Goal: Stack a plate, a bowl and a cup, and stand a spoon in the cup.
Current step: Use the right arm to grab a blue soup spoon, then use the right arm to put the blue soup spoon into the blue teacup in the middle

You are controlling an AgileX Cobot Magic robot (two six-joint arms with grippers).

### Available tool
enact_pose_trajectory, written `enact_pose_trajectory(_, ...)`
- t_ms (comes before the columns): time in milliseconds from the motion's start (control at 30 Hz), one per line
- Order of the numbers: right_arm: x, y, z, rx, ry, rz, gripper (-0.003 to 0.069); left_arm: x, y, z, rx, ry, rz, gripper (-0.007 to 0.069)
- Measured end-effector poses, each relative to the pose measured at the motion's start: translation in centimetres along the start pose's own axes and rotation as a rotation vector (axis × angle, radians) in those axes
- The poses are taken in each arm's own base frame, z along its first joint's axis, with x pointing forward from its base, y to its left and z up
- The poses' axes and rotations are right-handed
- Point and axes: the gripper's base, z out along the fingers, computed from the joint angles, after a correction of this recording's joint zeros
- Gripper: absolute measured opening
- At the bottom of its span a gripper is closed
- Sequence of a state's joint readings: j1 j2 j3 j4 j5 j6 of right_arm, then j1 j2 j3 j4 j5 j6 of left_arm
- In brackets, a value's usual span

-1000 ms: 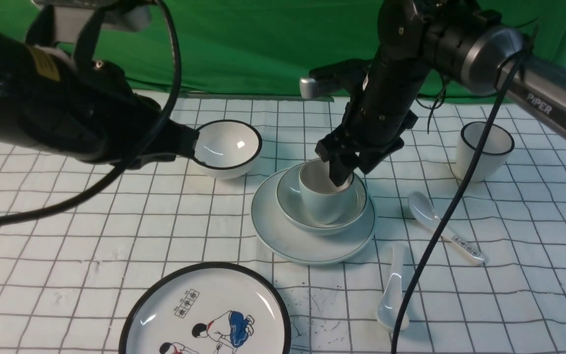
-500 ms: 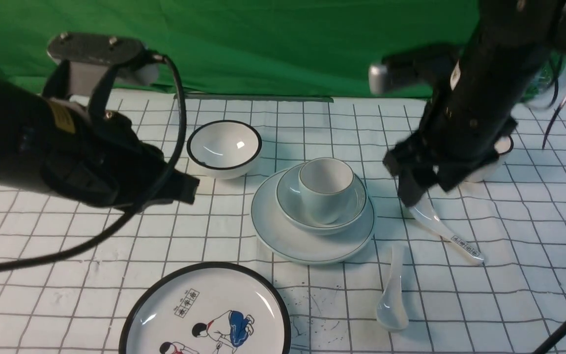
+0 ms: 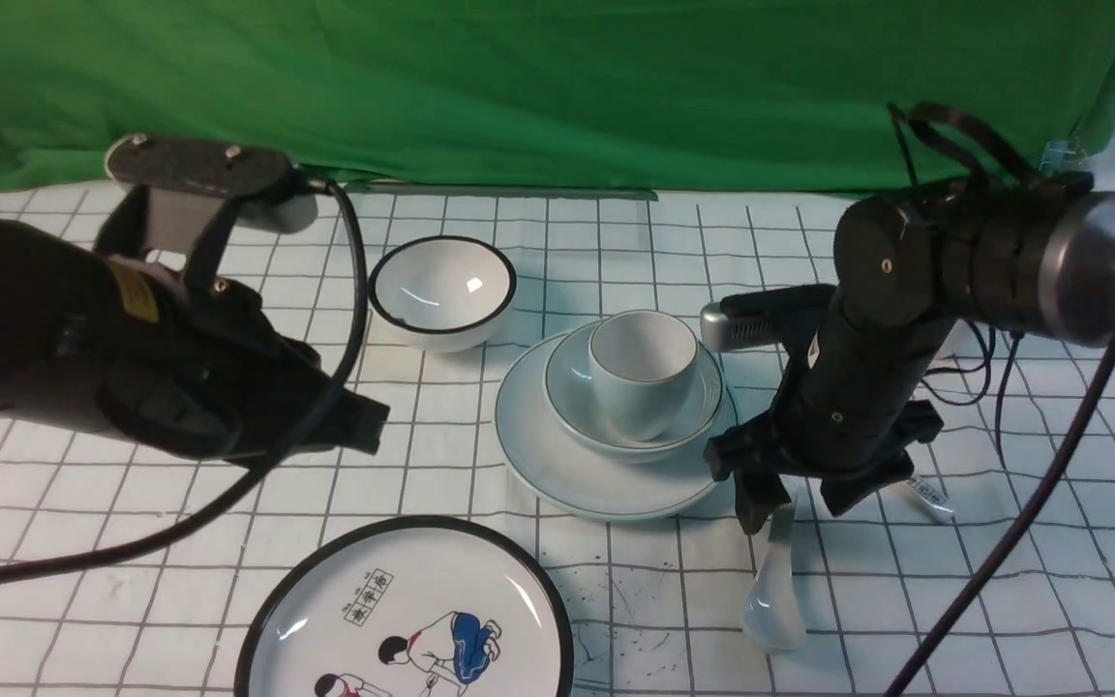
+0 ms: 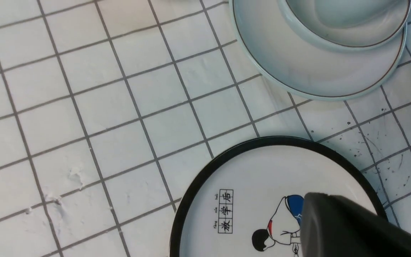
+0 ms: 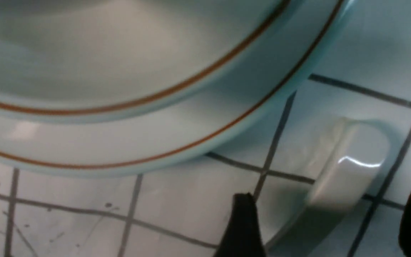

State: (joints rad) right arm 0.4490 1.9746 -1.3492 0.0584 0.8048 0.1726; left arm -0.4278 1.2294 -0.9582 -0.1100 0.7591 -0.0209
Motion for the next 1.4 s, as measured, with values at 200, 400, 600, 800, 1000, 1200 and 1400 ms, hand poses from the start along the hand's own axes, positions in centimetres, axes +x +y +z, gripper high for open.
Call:
enact_pose_trajectory(200, 0.0, 0.0, 0.8, 0.004, 0.021, 0.002, 0.0506, 0.0, -0.2, 0.0, 0.021, 0.000, -0.023, -0.0002)
enact_pose_trajectory(400, 0.0, 0.0, 0.8, 0.001, 0.021, -0.021, 0.0154, -0.1, -0.2, 0.0, 0.022, -0.014, -0.017, -0.0002)
enact_pose_trajectory(600, 0.4, 0.1, -1.7, -0.012, -0.027, -0.064, 0.0167, -0.2, -0.2, 0.0, 0.027, -0.021, -0.019, -0.0002)
enact_pose_trajectory(800, 0.2, 2.4, -10.2, -0.106, -0.523, -0.136, 0.0167, -0.2, -0.2, 0.0, 0.027, -0.026, -0.019, -0.0002)
enact_pose_trajectory(1000, -0.2, 5.4, -12.7, -0.269, -1.221, -0.171, 0.0167, -0.4, -0.3, 0.0, 0.029, -0.043, -0.022, -0.0002)
enact_pose_trajectory(1200, -1.9, 6.1, -7.9, -0.261, -1.348, -0.198, 0.0167, -0.4, -0.3, 0.0, 0.030, -0.043, -0.022, -0.0002)
enact_pose_trajectory(1400, -2.4, 6.2, -5.5, -0.198, -1.322, -0.265, 0.0167, -0.4, -0.3, 0.0, 0.030, -0.043, -0.022, -0.0002)
